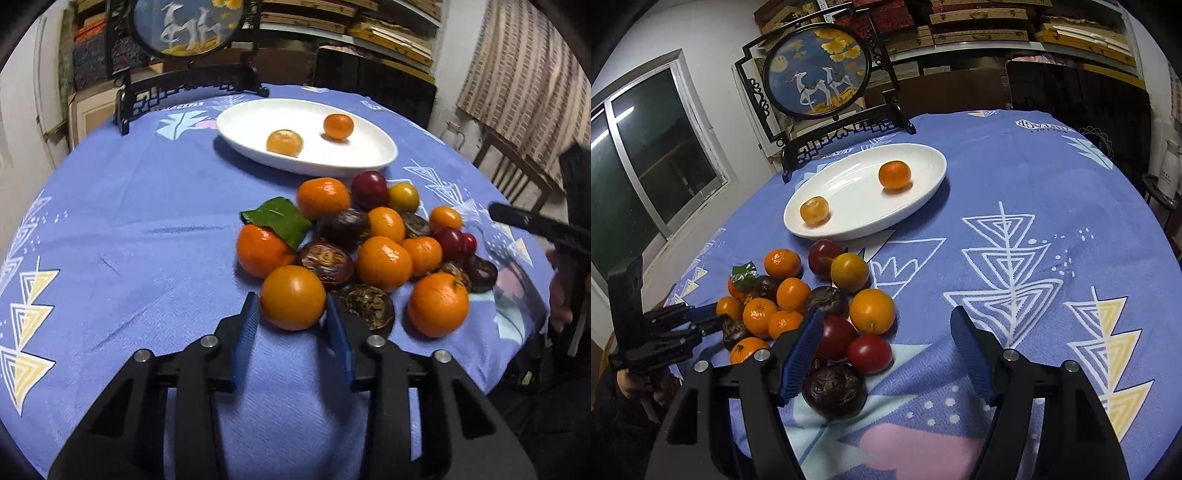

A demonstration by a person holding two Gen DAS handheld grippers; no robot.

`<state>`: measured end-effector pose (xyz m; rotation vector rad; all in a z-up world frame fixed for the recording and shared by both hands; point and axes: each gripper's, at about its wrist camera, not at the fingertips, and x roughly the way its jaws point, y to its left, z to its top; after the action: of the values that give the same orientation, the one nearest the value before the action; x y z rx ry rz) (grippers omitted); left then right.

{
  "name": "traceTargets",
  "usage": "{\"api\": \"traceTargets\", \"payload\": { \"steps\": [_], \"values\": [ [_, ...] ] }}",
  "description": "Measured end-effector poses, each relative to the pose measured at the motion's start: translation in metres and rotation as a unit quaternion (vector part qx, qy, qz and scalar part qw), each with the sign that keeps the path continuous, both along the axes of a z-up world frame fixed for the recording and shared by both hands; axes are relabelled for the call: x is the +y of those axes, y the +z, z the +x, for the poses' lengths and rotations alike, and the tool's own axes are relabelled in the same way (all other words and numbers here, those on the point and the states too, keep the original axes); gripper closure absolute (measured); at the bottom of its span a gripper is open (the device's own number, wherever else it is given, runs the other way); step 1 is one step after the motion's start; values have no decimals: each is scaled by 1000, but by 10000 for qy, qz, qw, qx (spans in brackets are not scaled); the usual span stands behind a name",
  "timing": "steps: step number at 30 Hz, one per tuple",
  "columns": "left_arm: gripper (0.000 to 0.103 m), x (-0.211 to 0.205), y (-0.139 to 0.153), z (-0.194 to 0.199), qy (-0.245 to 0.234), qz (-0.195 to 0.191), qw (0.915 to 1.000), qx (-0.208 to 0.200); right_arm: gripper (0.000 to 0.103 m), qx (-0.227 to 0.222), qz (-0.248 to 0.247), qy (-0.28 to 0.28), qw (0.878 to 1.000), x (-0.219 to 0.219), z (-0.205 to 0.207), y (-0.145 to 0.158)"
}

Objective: Organize fruits
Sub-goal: 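Grasp a tangerine with the left tool while the right tool grasps a dark brown fruit, then carry both fruits onto the white plate and open both tools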

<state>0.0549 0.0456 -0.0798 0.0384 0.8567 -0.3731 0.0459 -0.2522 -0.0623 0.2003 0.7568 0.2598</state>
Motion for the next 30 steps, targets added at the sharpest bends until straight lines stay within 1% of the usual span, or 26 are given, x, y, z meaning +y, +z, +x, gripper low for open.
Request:
{"api": "traceTargets", "payload": {
  "steps": [1, 2, 3, 4, 5, 7, 10, 11, 12, 14, 17, 20, 22, 24, 26, 27, 30],
  "values": [
    [53, 2, -3, 3, 86, -20, 10000, 13, 31, 18, -63, 4, 10000, 0, 0, -2],
    [50, 4, -9, 8, 172, -18, 9998, 124, 31, 54, -99, 1, 9999, 0, 1, -4],
    [51, 3, -10, 7, 174, 10, 9998, 63, 31, 98, -101, 11, 9999, -1, 2, -6],
    [54, -2, -11, 4, 132, 140, 9998, -34, 31, 150, -105, 23, 9998, -1, 3, -8],
    [67, -3, -11, 3, 84, 143, 9998, -56, 31, 197, -123, 40, 9997, -1, 4, -11],
    [67, -3, -7, 0, 49, -37, 10000, -42, 31, 263, -158, 132, 9994, 2, 4, -14],
    [67, 2, 6, -7, 77, -105, 9996, -257, 32, 311, -218, 451, 9983, 14, 1, -15],
    [67, 4, 11, -10, 77, -143, 9993, -326, 33, 315, -295, 523, 9977, 17, 0, -15],
    [67, 6, 17, -14, 90, -174, 9990, -403, 36, 331, -350, 569, 9972, 20, -2, -15],
    [67, 10, 24, -18, 126, -212, 9985, -494, 38, 401, -289, 678, 9965, 21, -4, -16],
    [67, 14, 29, -21, 189, -258, 9982, -512, 38, 454, -289, 941, 9941, 26, -14, -15],
    [67, 15, 29, -23, 189, -293, 9982, -484, 38, 456, -505, 1203, 9904, 39, -25, -17],
    [67, 14, 27, -23, 168, -310, 9983, -455, 38, 471, -679, 1133, 9901, 46, -24, -21],
    [67, 12, 24, -22, 146, -313, 9985, -414, 38, 606, -605, 1022, 9911, 47, -17, -28],
    [67, 10, 23, -22, 130, -295, 9988, -369, 43, 629, -506, 941, 9923, 46, -14, -32],
    [67, 9, 23, -22, 121, -293, 9988, -363, 57, 579, -451, 962, 9927, 46, -15, -31],
    [67, 9, 27, -24, 103, -279, 9987, -412, 58, 594, -293, 1001, 9928, 40, -17, -28]
  ]
}}
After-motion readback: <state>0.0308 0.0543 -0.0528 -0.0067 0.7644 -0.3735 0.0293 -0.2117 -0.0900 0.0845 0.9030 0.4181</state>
